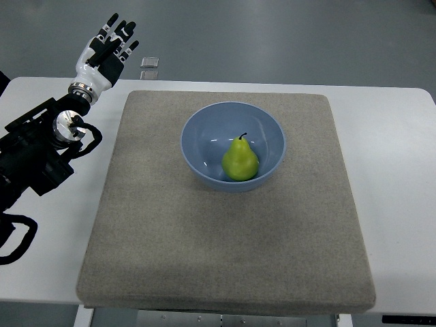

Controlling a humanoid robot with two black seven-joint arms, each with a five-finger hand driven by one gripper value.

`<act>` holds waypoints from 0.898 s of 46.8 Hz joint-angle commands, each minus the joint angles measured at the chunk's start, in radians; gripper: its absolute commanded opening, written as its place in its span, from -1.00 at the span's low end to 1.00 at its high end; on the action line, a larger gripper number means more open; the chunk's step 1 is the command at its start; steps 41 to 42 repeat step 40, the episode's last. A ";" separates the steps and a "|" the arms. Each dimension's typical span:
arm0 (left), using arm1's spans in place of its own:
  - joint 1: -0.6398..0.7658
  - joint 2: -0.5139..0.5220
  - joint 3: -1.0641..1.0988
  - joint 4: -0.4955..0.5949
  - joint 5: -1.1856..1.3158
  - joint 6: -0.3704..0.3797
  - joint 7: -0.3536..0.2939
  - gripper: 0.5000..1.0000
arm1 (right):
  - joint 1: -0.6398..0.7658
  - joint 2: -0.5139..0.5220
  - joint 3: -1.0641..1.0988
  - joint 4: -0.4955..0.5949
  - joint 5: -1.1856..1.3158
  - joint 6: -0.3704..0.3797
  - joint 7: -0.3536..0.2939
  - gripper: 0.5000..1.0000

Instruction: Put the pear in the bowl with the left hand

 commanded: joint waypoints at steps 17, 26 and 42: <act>-0.006 -0.009 -0.013 0.020 -0.022 0.127 0.002 0.97 | 0.000 0.000 0.000 0.000 0.000 0.000 0.000 0.70; -0.003 -0.010 -0.067 0.020 -0.025 0.113 0.002 0.97 | 0.000 0.000 0.002 0.000 0.000 0.000 0.000 0.70; -0.003 -0.023 -0.070 0.029 -0.026 0.127 0.002 0.97 | -0.002 0.000 -0.002 0.000 -0.003 0.000 0.000 0.70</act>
